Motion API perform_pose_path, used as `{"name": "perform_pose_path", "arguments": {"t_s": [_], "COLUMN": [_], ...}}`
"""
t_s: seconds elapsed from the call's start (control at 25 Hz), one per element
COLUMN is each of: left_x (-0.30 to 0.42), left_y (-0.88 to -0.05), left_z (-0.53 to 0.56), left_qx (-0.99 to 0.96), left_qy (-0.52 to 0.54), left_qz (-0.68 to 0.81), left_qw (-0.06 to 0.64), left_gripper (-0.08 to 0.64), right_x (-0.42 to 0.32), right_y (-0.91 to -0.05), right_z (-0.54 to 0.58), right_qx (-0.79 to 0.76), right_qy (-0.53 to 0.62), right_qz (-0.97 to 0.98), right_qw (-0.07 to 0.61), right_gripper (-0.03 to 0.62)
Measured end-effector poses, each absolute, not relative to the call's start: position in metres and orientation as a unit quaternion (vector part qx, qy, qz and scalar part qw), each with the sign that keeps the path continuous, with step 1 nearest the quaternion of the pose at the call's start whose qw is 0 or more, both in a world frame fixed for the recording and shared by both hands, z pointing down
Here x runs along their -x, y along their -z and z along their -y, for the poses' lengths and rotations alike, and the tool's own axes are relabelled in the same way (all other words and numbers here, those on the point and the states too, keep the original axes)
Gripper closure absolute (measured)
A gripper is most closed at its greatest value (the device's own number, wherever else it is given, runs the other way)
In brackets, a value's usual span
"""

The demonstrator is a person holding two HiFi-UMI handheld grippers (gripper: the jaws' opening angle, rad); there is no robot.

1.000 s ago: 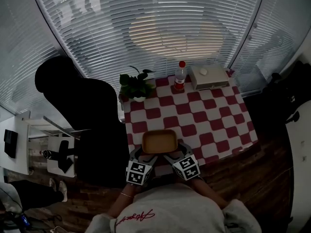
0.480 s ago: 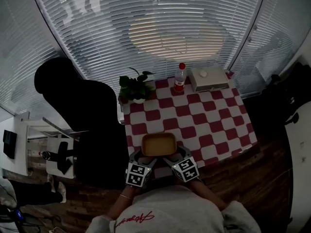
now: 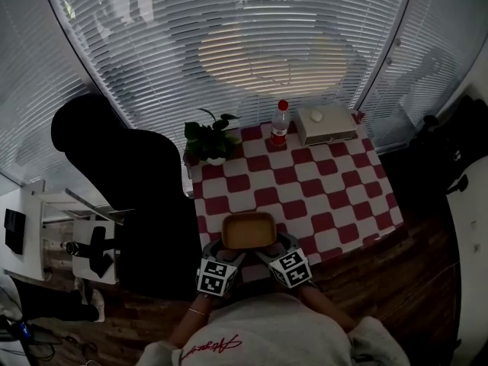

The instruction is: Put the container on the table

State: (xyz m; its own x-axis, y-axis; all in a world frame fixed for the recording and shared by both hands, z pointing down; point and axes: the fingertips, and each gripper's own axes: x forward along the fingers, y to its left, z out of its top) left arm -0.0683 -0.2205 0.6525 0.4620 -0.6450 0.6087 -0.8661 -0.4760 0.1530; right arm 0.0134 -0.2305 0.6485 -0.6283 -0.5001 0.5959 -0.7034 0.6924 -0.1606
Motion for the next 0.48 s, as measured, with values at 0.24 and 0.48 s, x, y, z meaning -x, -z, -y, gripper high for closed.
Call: {"name": "perform_pose_path", "arguments": {"t_s": [0.24, 0.48], "left_x": [0.070, 0.071], "left_y": [-0.659, -0.664], "left_z": [0.218, 0.218], "left_qx": [-0.823, -0.821], "left_qy": [-0.246, -0.251], "left_qz": [0.455, 0.453], "left_qw": [0.235, 0.242], "left_gripper": [0.229, 0.229], "right_x": [-0.012, -0.011], "right_y": [-0.654, -0.659], "right_z": [0.230, 0.229], "right_qx": [-0.341, -0.338], "right_qy": [-0.197, -0.205], "right_qz": [0.881, 0.879], "right_qw": [0.264, 0.267], "right_gripper": [0.244, 0.244]}}
